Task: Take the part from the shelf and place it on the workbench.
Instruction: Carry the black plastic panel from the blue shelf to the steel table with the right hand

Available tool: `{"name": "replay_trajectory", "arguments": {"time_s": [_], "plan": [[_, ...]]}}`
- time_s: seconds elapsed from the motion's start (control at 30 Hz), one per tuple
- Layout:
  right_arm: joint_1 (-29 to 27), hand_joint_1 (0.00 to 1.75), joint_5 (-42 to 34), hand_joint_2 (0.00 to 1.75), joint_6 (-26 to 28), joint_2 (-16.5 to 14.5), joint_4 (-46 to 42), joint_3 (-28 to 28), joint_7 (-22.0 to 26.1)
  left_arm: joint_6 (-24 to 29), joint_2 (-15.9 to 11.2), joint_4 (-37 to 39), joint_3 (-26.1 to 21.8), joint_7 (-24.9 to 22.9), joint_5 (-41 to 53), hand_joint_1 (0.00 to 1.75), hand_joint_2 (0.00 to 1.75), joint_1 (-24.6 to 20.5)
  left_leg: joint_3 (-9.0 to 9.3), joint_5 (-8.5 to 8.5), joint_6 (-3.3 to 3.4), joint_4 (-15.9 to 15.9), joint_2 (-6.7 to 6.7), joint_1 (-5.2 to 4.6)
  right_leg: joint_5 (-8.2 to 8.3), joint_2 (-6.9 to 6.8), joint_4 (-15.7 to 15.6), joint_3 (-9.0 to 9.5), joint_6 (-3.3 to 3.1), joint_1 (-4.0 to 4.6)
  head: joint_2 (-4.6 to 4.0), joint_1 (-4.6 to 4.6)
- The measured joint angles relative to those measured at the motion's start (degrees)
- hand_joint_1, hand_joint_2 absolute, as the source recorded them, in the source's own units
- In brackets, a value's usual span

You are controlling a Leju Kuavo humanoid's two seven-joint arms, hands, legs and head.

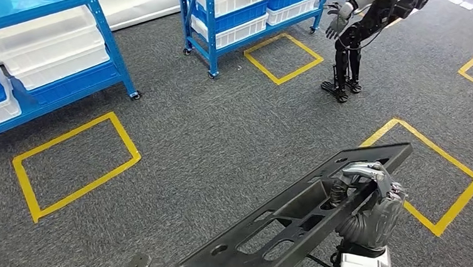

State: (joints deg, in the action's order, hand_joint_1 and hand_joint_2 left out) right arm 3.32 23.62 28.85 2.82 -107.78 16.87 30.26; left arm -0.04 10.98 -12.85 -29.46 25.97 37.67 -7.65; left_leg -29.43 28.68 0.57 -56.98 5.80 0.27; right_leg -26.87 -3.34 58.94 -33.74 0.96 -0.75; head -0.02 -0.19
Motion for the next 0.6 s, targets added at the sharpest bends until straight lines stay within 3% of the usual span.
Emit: {"name": "replay_trajectory", "arguments": {"time_s": [0.07, 0.13, 0.2, 0.27, 0.3, 0.33, 0.37, 0.43, 0.5, 0.57, 0.6], "plan": [[0.1, 1.75, 0.0, 1.75, -0.1, 0.0, -0.1, -0.1, 0.1, 0.0, 0.0, 0.0, 0.0, 0.0, 0.0, 0.00, 0.00, -0.1, 0.12, 0.28, -0.57, -0.1, 0.49, 0.12, 0.16, 1.20, 0.0, -0.28, -0.71, 0.01, -0.01, -0.02], [0.3, 1.75, 0.0, 1.75, -0.1, 0.0, -0.2, -0.2, 0.1, 0.0, 0.0, 0.0, 0.0, 0.0, 0.0, 0.00, 0.00, -0.2, -0.64, 2.00, -1.09, -2.1, -1.37, 0.39, 0.40, 2.29, -0.2, -0.42, -1.35, -0.12, 0.00, -0.06], [0.6, 1.75, 0.1, 1.75, -0.1, 0.0, -0.3, -0.2, 0.1, 0.0, 0.0, 0.0, 0.0, 0.0, 0.0, 0.00, 0.00, -0.2, -3.48, 5.84, -1.34, -8.5, -4.12, 0.52, 0.56, 3.45, -0.2, -0.48, -1.78, -0.11, 0.00, -0.10], [0.8, 1.75, 0.2, 1.75, -0.1, 0.0, -0.3, -0.2, 0.1, 0.0, 0.0, 0.0, 0.0, 0.0, 0.0, 0.00, 0.00, 0.0, -7.01, 8.52, -1.22, -15.8, -5.08, 0.46, 0.57, 4.83, -0.2, -0.49, -1.99, 0.15, 0.00, -0.09], [0.8, 1.75, 0.2, 1.75, -0.1, 0.0, -0.3, -0.2, 0.1, 0.1, 0.0, 0.0, 0.0, 0.0, 0.0, 0.00, 0.00, 0.1, -7.85, 8.23, -1.02, -17.1, -5.25, 0.41, 0.56, 5.60, -0.2, -0.44, -2.02, 0.31, 0.00, -0.09], [0.9, 1.75, 0.2, 1.75, -0.2, 0.0, -0.3, -0.2, 0.1, 0.1, 0.0, 0.0, 0.0, 0.0, 0.0, 0.00, 0.00, 0.1, -7.63, 6.72, -0.67, -16.0, -5.47, 0.33, 0.55, 6.44, -0.2, -0.34, -2.04, 0.46, 0.00, -0.09], [0.9, 1.75, 0.3, 1.75, -0.2, 0.0, -0.3, -0.2, 0.1, 0.1, 0.0, 0.0, 0.0, 0.0, 0.0, 0.00, 0.00, 0.1, -6.47, 4.37, -0.20, -12.9, -5.95, 0.20, 0.54, 7.27, -0.2, -0.19, -2.05, 0.60, 0.00, -0.10], [1.2, 1.75, 0.4, 1.75, -0.4, 0.0, -0.4, -0.2, 0.1, 0.1, -0.1, 0.0, 0.0, 0.0, 0.0, 0.00, 0.00, 0.0, -3.43, 0.22, 1.07, -5.2, -8.65, 0.03, 0.56, 8.79, -0.2, -0.04, -2.00, 0.69, -0.01, -0.07], [1.4, 1.75, 0.5, 1.75, -0.5, 0.0, -0.5, -0.2, 0.1, 0.1, -0.1, 0.0, 0.0, 0.0, 0.0, 0.00, 0.00, 0.0, -2.02, -1.06, 1.89, -1.7, -10.54, -0.13, 0.78, 10.14, -0.2, -0.36, -1.60, 0.38, -0.01, -0.08], [1.4, 1.75, 0.6, 1.75, -0.7, 0.0, -0.5, -0.2, 0.1, 0.1, -0.1, 0.0, 0.0, 0.0, 0.0, 0.00, 0.00, -0.1, -1.60, -1.30, 2.06, -0.6, -9.60, -0.08, 1.17, 11.25, -0.5, -0.75, -0.87, 0.17, 0.00, -0.11], [1.4, 1.75, 0.6, 1.75, -0.7, 0.0, -0.6, -0.3, 0.1, 0.1, -0.1, 0.0, 0.0, 0.0, 0.0, 0.00, 0.00, -0.2, -1.32, -1.58, 2.12, 0.1, -8.82, 0.05, 1.08, 10.56, -0.4, -0.96, -0.55, 0.26, 0.00, -0.09]]}}
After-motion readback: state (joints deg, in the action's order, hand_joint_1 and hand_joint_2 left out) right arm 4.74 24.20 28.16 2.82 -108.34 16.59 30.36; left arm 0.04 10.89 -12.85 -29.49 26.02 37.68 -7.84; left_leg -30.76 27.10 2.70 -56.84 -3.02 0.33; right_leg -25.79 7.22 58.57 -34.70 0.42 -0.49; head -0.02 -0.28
